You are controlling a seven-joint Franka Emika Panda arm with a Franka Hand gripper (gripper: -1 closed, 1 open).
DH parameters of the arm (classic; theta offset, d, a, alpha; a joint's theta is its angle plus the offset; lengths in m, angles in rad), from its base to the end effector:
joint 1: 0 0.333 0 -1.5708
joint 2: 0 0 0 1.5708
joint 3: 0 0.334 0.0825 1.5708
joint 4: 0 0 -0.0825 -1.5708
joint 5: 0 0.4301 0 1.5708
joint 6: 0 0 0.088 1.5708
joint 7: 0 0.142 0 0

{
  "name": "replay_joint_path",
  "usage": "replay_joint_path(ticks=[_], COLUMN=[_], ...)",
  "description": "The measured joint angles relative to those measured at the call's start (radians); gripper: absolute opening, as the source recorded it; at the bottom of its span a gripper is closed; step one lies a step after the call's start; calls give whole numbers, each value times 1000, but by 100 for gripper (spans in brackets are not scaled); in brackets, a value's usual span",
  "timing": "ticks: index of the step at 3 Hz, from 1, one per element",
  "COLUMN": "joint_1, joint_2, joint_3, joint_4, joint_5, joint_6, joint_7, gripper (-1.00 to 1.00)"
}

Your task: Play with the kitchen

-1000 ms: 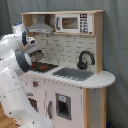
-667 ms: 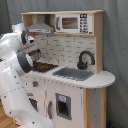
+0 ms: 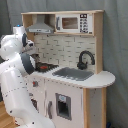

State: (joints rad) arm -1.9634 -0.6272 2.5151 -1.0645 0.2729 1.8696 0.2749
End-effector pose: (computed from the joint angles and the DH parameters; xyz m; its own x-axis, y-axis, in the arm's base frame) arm 0.5739 0.5598 0.5193 0.8917 0.3538 0.2824 0.3683 -0.9297 0.0018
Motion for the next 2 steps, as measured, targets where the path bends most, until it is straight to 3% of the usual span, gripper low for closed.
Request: replay_joint_path(ticks=[1, 2], joint_1=[-33, -55], joint_2=[0, 0], joint_3=[33, 49], joint_4=[21, 33], joint_5=[3, 2], joint_6=[-86, -105], joint_7=[-15, -47], gripper=[-100, -100])
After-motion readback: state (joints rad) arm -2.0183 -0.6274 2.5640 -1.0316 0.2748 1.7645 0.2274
